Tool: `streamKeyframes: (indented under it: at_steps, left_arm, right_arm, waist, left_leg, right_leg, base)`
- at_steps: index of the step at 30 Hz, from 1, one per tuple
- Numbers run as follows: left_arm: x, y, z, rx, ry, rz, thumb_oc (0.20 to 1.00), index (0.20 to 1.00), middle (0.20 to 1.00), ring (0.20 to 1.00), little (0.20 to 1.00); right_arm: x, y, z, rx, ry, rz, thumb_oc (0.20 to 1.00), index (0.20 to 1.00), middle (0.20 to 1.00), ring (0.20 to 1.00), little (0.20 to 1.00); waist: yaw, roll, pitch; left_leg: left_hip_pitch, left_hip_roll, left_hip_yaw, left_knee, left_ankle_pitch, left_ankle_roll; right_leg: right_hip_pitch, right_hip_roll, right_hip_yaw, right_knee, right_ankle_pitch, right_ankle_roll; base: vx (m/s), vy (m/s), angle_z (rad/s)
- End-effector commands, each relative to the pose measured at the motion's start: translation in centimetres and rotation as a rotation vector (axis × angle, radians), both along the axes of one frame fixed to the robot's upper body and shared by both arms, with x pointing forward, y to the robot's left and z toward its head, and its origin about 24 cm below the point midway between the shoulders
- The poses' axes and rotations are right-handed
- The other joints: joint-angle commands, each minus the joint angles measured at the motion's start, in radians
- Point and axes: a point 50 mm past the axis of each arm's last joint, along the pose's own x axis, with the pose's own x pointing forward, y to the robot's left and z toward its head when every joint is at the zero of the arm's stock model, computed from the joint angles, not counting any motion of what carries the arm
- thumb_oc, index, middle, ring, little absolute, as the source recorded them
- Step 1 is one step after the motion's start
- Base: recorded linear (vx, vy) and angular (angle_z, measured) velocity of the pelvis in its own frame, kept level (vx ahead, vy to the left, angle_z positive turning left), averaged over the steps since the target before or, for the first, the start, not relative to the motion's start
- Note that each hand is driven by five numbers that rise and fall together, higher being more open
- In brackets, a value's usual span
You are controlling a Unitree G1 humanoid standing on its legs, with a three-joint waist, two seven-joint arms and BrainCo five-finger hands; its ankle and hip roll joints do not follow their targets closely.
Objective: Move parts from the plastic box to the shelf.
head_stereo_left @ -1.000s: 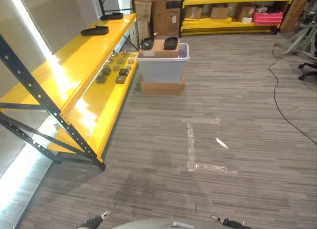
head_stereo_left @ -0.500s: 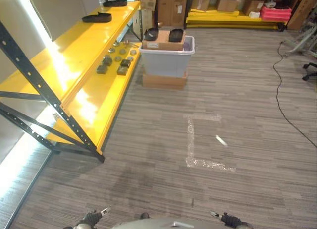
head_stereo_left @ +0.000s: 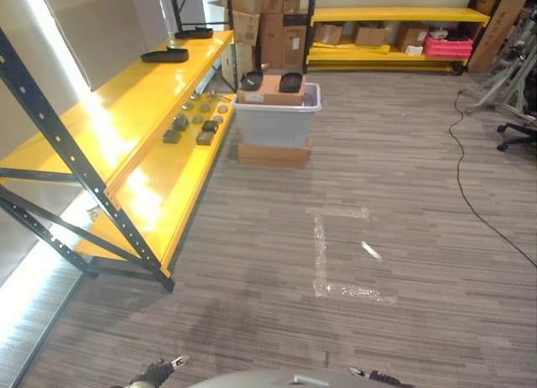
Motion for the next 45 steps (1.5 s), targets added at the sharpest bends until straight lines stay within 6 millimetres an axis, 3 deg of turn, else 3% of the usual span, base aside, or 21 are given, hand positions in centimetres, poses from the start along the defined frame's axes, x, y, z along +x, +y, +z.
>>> streamKeyframes:
  at_steps: [1, 9, 13, 14, 16, 18, 21, 23, 24, 26, 29, 30, 33, 35, 36, 37, 39, 41, 42, 44, 45]
  left_arm:
    - [1.2, 0.2, 0.2, 0.012, -0.006, 0.025, 1.0, 1.0, 1.0, 1.0, 1.0]
    - [1.2, -0.2, 0.1, 0.001, -0.002, 0.006, 1.0, 1.0, 1.0, 1.0, 1.0]
    - [1.7, 0.2, 0.3, 0.014, -0.013, 0.008, 1.0, 1.0, 1.0, 1.0, 1.0]
    - [2.1, 0.5, 0.4, 0.024, -0.019, -0.002, 1.0, 1.0, 1.0, 1.0, 1.0]
    - [2.3, 0.8, 0.5, 0.033, -0.024, -0.003, 1.0, 1.0, 1.0, 1.0, 1.0]
    - [2.7, 0.9, 0.6, 0.038, -0.03, -0.013, 1.0, 1.0, 1.0, 1.0, 1.0]
    - [2.4, 1.1, 0.6, 0.041, -0.013, -0.013, 1.0, 1.0, 1.0, 1.0, 1.0]
    - [2.4, 1.1, 0.6, 0.042, -0.013, -0.015, 1.0, 1.0, 1.0, 1.0, 1.0]
    - [2.7, 1.1, 0.7, 0.043, -0.021, -0.021, 1.0, 1.0, 1.0, 1.0, 1.0]
    - [3.0, 1.0, 0.7, 0.039, -0.027, -0.028, 1.0, 1.0, 1.0, 1.0, 1.0]
    - [3.0, 0.7, 0.7, 0.033, -0.027, -0.039, 1.0, 1.0, 1.0, 1.0, 1.0]
    - [3.1, 0.5, 0.6, 0.034, -0.034, -0.05, 1.0, 1.0, 1.0, 1.0, 1.0]
    - [3.9, 0.6, 0.9, 0.037, -0.076, -0.035, 1.0, 1.0, 1.0, 1.0, 1.0]
    - [4.7, 0.6, 1.2, 0.031, -0.111, -0.02, 1.0, 1.0, 1.0, 1.0, 1.0]
    - [5.5, 0.7, 1.5, 0.046, -0.136, -0.046, 1.0, 1.0, 1.0, 1.0, 1.0]
    - [5.5, 0.7, 1.5, 0.046, -0.136, -0.046, 1.0, 1.0, 1.0, 1.0, 1.0]
    - [5.7, 0.9, 1.6, 0.053, -0.144, -0.036, 1.0, 1.0, 1.0, 1.0, 1.0]
    - [5.0, 1.3, 1.4, 0.058, -0.121, -0.016, 1.0, 1.0, 1.0, 1.0, 1.0]
    - [4.3, 1.5, 1.3, 0.064, -0.1, -0.013, 1.0, 1.0, 1.0, 1.0, 1.0]
    - [3.9, 1.5, 1.2, 0.065, -0.086, -0.014, 1.0, 1.0, 1.0, 1.0, 1.0]
    - [1.9, 1.3, 0.6, 0.061, -0.013, -0.039, 1.0, 1.0, 1.0, 1.0, 1.0]
  right_arm:
    - [-0.2, 0.2, -0.1, -0.002, 0.043, 0.024, 1.0, 1.0, 1.0, 1.0, 1.0]
    - [0.0, 0.0, 0.0, -0.015, 0.038, 0.028, 1.0, 1.0, 1.0, 1.0, 1.0]
    - [1.0, 0.2, 0.1, -0.012, 0.009, 0.032, 1.0, 1.0, 1.0, 1.0, 1.0]
    - [1.5, 0.4, 0.1, -0.006, -0.007, 0.038, 1.0, 1.0, 1.0, 1.0, 1.0]
    - [2.0, 0.5, 0.2, -0.006, -0.015, 0.055, 1.0, 1.0, 1.0, 1.0, 1.0]
    - [2.3, 0.8, 0.2, -0.002, -0.024, 0.058, 1.0, 1.0, 1.0, 1.0, 1.0]
    - [2.1, 0.9, 0.1, 0.0, -0.013, 0.065, 1.0, 1.0, 1.0, 1.0, 1.0]
    - [1.7, 0.7, 0.1, -0.007, -0.001, 0.064, 1.0, 1.0, 1.0, 1.0, 1.0]
    - [1.2, 0.5, 0.0, -0.014, 0.02, 0.059, 1.0, 1.0, 1.0, 1.0, 1.0]
    - [0.9, 0.4, 0.0, -0.02, 0.029, 0.059, 1.0, 1.0, 1.0, 1.0, 1.0]
    - [0.3, 0.3, -0.1, -0.022, 0.049, 0.06, 1.0, 1.0, 1.0, 1.0, 1.0]
    - [-0.2, 0.3, -0.1, -0.024, 0.053, 0.051, 1.0, 1.0, 1.0, 1.0, 1.0]
    - [-0.2, 0.0, -0.1, -0.033, 0.05, 0.052, 1.0, 1.0, 1.0, 1.0, 1.0]
    - [0.3, -0.7, 0.3, -0.056, 0.026, 0.04, 1.0, 1.0, 1.0, 1.0, 1.0]
    - [1.8, -1.8, 0.9, -0.092, -0.011, 0.054, 1.0, 1.0, 1.0, 1.0, 1.0]
    - [1.8, -1.8, 0.9, -0.092, -0.012, 0.054, 1.0, 1.0, 1.0, 1.0, 1.0]
    - [3.0, -2.5, 1.4, -0.117, -0.044, 0.067, 1.0, 1.0, 1.0, 1.0, 1.0]
    - [3.6, -2.9, 1.8, -0.134, -0.057, 0.085, 1.0, 1.0, 1.0, 1.0, 1.0]
    - [4.0, -3.2, 2.0, -0.15, -0.068, 0.094, 1.0, 1.0, 1.0, 1.0, 1.0]
    - [4.1, -3.3, 2.1, -0.154, -0.071, 0.098, 1.0, 1.0, 1.0, 1.0, 1.0]
    - [5.2, -3.1, 2.3, -0.161, -0.103, 0.125, 1.0, 1.0, 1.0, 1.0, 1.0]
  waist:
    - [0.011, -0.033, 0.007]
    - [0.008, -0.033, 0.016]
    - [0.004, -0.03, 0.05]
    - [-0.006, -0.028, 0.08]
    - [-0.006, -0.027, 0.109]
    - [-0.006, -0.014, 0.129]
    - [-0.008, -0.022, 0.122]
    - [-0.015, -0.031, 0.115]
    - [-0.029, -0.036, 0.112]
    - [-0.036, -0.036, 0.111]
    - [-0.04, -0.042, 0.1]
    - [-0.048, -0.042, 0.077]
    - [-0.045, -0.043, 0.075]
    - [-0.036, -0.049, 0.103]
    - [-0.022, -0.058, 0.139]
    - [-0.024, -0.057, 0.139]
    - [-0.016, -0.062, 0.156]
    - [0.0, -0.067, 0.155]
    - [0.009, -0.057, 0.151]
    - [0.021, -0.054, 0.151]
    - [0.04, -0.042, 0.143]
  left_leg:
    - [-0.001, 0.028, -0.017, 0.005, -0.066, -0.042]
    - [-0.003, 0.017, -0.013, 0.041, -0.089, -0.029]
    - [-0.015, 0.015, -0.016, 0.06, -0.097, -0.002]
    - [-0.009, 0.011, -0.024, 0.069, -0.102, 0.013]
    - [0.002, 0.004, -0.022, 0.078, -0.108, 0.028]
    - [0.012, 0.014, -0.021, 0.084, -0.116, 0.031]
    - [0.044, 0.014, -0.019, 0.058, -0.129, 0.024]
    - [0.056, 0.013, -0.024, 0.042, -0.138, 0.014]
    - [0.062, 0.014, -0.038, 0.038, -0.145, 0.008]
    - [0.067, 0.019, -0.049, 0.038, -0.151, 0.002]
    - [0.081, 0.028, -0.061, 0.04, -0.166, -0.009]
    - [0.081, 0.059, -0.074, 0.074, -0.185, -0.033]
    - [0.045, 0.082, -0.087, 0.187, -0.189, -0.064]
    - [-0.042, 0.069, -0.108, 0.353, -0.134, -0.083]
    - [-0.125, 0.043, -0.119, 0.489, -0.082, -0.089]
    - [-0.128, 0.043, -0.121, 0.494, -0.083, -0.089]
    - [-0.18, 0.052, -0.092, 0.464, -0.073, -0.09]
    - [-0.198, 0.055, -0.061, 0.345, -0.097, -0.087]
    - [-0.227, 0.048, -0.061, 0.246, -0.061, -0.086]
    - [-0.225, 0.039, -0.067, 0.2, -0.04, -0.085]
    - [-0.273, 0.026, -0.088, 0.095, 0.027, -0.085]
  right_leg:
    - [0.028, -0.111, 0.004, 0.007, -0.039, 0.111]
    - [0.014, -0.127, 0.018, 0.067, -0.052, 0.116]
    - [-0.107, -0.13, 0.062, 0.277, -0.068, 0.136]
    - [-0.172, -0.135, 0.095, 0.415, -0.031, 0.154]
    - [-0.223, -0.15, 0.105, 0.525, 0.042, 0.166]
    - [-0.269, -0.151, 0.091, 0.575, 0.033, 0.159]
    - [-0.264, -0.166, 0.028, 0.435, 0.009, 0.145]
    - [-0.258, -0.153, 0.01, 0.295, 0.029, 0.14]
    - [-0.276, -0.113, 0.065, 0.235, 0.041, 0.136]
    - [-0.279, -0.094, 0.098, 0.22, 0.046, 0.133]
    - [-0.261, -0.077, 0.103, 0.191, 0.044, 0.122]
    - [-0.227, -0.055, 0.097, 0.166, 0.021, 0.099]
    - [-0.193, -0.045, 0.076, 0.139, 0.007, 0.078]
    - [-0.156, -0.045, 0.068, 0.11, 0.01, 0.058]
    - [-0.126, -0.052, 0.056, 0.083, 0.007, 0.044]
    - [-0.127, -0.052, 0.054, 0.082, 0.007, 0.044]
    - [-0.101, -0.063, 0.045, 0.062, -0.004, 0.044]
    - [-0.078, -0.07, 0.039, 0.047, -0.014, 0.054]
    - [-0.068, -0.057, 0.036, 0.037, -0.019, 0.058]
    - [-0.054, -0.053, 0.041, 0.034, -0.025, 0.06]
    - [-0.027, -0.028, 0.071, 0.026, -0.058, 0.059]
  base:
    - [0.0, 0.0, 0.0]
    - [0.01, 0.041, 0.0]
    - [-0.06, 0.112, -0.06]
    - [-0.04, 0.179, -0.07]
    - [-0.03, 0.138, 0.1]
    - [0.04, 0.069, -0.06]
    - [0.16, -0.033, -0.11]
    - [0.23, -0.111, -0.13]
    - [0.2, -0.089, -0.11]
    - [0.22, -0.113, 0.12]
    - [0.22, -0.151, 0.52]
    - [0.33, -0.292, 0.52]
    - [0.24, -0.219, 0.31]
    - [0.09, -0.15, 0.1]
    - [0.06, -0.13, 0.1]
    - [0.07, -0.097, 0.24]
    - [0.12, -0.045, 0.11]
    - [0.26, -0.022, 0.1]
    - [0.28, 0.011, 0.24]
    - [0.27, 0.044, 0.08]
    - [0.37, 0.099, -0.24]
